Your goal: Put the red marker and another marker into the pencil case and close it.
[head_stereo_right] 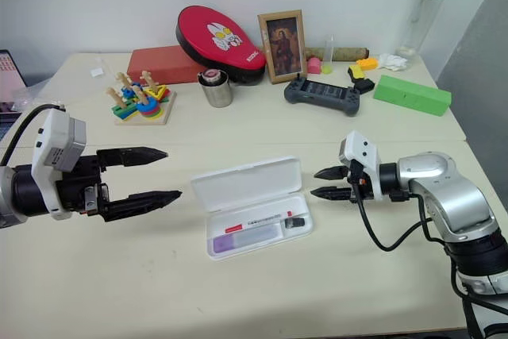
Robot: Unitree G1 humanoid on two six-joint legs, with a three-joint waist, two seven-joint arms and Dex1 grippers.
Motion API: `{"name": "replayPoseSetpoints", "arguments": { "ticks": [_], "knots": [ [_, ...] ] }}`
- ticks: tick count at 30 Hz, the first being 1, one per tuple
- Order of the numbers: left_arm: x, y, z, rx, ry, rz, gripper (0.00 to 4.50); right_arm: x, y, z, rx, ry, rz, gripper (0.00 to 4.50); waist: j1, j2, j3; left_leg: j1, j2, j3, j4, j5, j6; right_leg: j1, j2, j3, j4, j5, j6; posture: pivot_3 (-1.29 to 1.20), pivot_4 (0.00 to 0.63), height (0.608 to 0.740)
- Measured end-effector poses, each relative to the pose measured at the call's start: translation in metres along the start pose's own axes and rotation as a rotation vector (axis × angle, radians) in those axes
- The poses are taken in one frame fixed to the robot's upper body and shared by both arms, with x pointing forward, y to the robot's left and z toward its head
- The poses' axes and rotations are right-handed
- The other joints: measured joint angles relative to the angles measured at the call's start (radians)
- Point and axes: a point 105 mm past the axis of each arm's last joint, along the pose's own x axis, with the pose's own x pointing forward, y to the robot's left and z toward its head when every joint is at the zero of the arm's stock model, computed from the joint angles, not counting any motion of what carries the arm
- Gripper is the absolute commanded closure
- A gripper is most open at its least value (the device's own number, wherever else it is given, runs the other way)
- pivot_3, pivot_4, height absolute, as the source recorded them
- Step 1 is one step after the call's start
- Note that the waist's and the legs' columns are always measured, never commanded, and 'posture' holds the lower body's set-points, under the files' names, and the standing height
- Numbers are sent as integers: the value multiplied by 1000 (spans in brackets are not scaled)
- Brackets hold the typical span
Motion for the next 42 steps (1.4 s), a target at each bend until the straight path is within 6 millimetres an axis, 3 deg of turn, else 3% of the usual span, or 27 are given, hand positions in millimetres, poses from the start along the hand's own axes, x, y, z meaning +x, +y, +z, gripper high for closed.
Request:
{"name": "replayPoseSetpoints", "arguments": {
  "ticks": [4, 17, 25, 29, 32, 42],
  "knots": [
    [0, 2, -1, 1, 5, 15, 0, -4, 2, 6, -22, -4, 10, 4433, 0, 0, 0, 0, 0, 0, 0, 0, 0, 0, 0, 0, 0, 0, 0, 0, 150, 740],
    [-2, 20, -22, -20, 49, 64, 0, -7, 5, 13, -41, -25, 18, 4433, 0, 0, 0, 0, 0, 0, 0, 0, 0, 0, 0, 0, 0, 0, 0, 0, 150, 740],
    [10, 51, -41, -4, 77, 134, 0, -8, 7, 15, -51, -21, 10, 4433, 1, 0, 0, 0, 0, 0, 0, 0, 0, 0, 0, 0, 0, 0, 0, 0, 150, 740],
    [12, 57, -48, -9, 87, 149, 0, -9, 7, 13, -46, -16, 5, 4433, 1, 0, 0, 0, 0, 0, 0, 0, 0, 0, 0, 0, 0, 0, 0, 0, 150, 740],
    [13, 60, -49, -1, 87, 159, 381, -9, 7, 13, -48, -13, 4, 4472, 0, 0, 0, 0, 0, 0, 0, 0, 0, 0, 0, 0, 0, 0, 0, 0, 150, 740],
    [21, 71, -52, 0, 80, 181, 2317, -12, 8, 11, -54, 7, 2, 4472, 1, 0, 0, 0, 0, 0, 0, 0, 0, 0, 0, 0, 0, 0, 0, 0, 150, 740]
  ]
}}
